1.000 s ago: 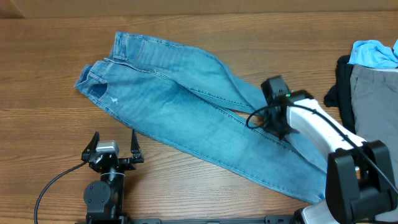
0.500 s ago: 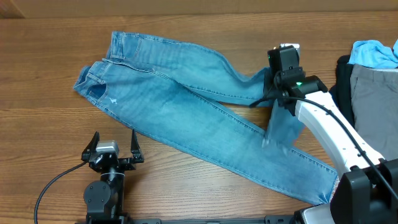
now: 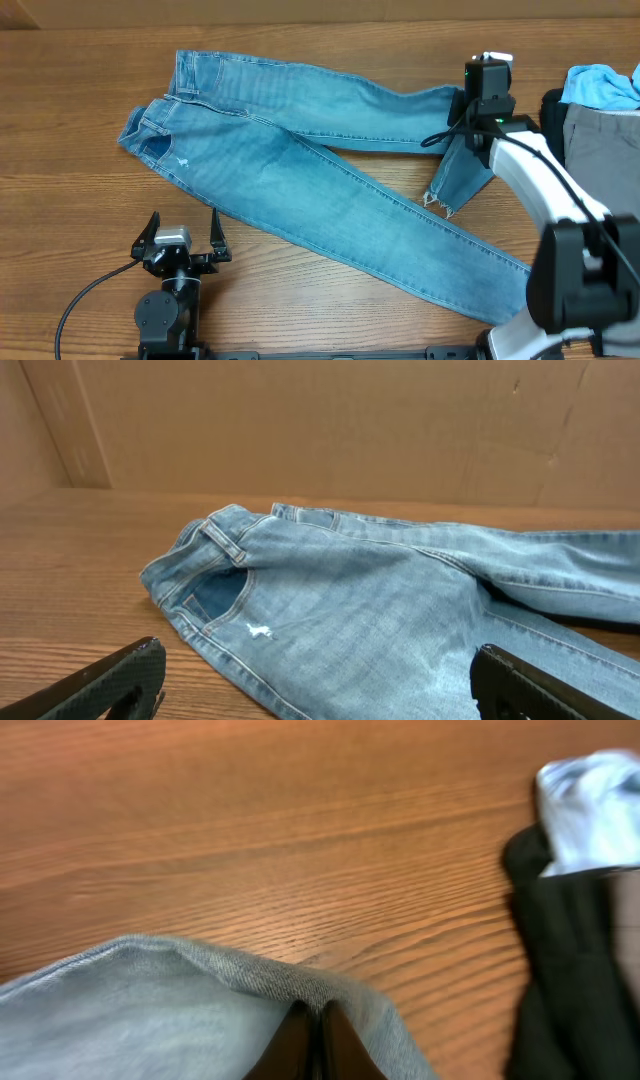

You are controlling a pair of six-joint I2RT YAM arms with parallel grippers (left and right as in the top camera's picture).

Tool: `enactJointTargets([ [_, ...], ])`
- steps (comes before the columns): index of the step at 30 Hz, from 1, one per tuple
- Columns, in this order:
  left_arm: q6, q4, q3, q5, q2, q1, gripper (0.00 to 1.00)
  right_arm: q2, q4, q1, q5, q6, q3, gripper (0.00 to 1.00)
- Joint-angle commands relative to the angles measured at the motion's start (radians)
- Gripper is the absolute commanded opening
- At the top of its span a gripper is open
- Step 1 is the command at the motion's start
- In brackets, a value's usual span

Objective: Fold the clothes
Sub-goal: 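Pull the jeans leg rightward with the right gripper to straighten it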

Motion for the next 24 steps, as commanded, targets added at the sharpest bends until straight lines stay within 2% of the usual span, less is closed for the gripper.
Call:
enactJointTargets([
  [1, 0.023, 0.004, -0.003, -0.009, -0.009, -0.006, 1.0, 0.095, 0.066, -0.026, -0.023, -0.008, 0.019, 0.04],
  [2, 0.023, 0.004, -0.003, -0.009, -0.009, -0.006, 1.0, 0.112, 0.097, -0.033, -0.018, -0.007, 0.019, 0.04],
  [3, 0.023, 0.003, -0.003, -0.009, -0.009, -0.006, 1.0, 0.115, 0.118, -0.039, -0.012, -0.007, 0.02, 0.1],
  [4, 0.023, 0.004, -0.003, -0.009, -0.009, -0.006, 1.0, 0.114, 0.139, -0.045, -0.011, -0.007, 0.022, 0.23],
  [6, 0.023, 0.004, -0.003, -0.009, -0.009, -0.006, 1.0, 0.093, 0.126, -0.05, -0.005, -0.007, 0.047, 0.88],
  [7, 0.023, 0.003, -0.003, -0.009, -0.009, -0.006, 1.0, 0.077, 0.092, -0.05, 0.005, -0.007, 0.072, 1.0],
  [11, 0.023, 0.003, -0.003, -0.009, -0.009, -0.006, 1.0, 0.008, -0.133, -0.047, 0.003, 0.013, 0.205, 1.0],
  [14, 0.023, 0.004, -0.003, -0.009, -0.009, -0.006, 1.0, -0.054, -0.385, -0.047, -0.014, 0.12, 0.325, 1.0],
  [17, 0.023, 0.004, -0.003, -0.009, -0.009, -0.006, 1.0, -0.125, -0.658, -0.052, -0.195, 0.16, 0.42, 1.0],
  [20, 0.023, 0.003, -0.003, -0.009, -0.009, -0.006, 1.0, -0.191, -0.858, -0.055, -0.361, 0.161, 0.432, 1.0],
  [24, 0.023, 0.004, -0.003, -0.009, -0.009, -0.006, 1.0, -0.203, -1.036, -0.052, -0.474, 0.203, 0.429, 1.0],
])
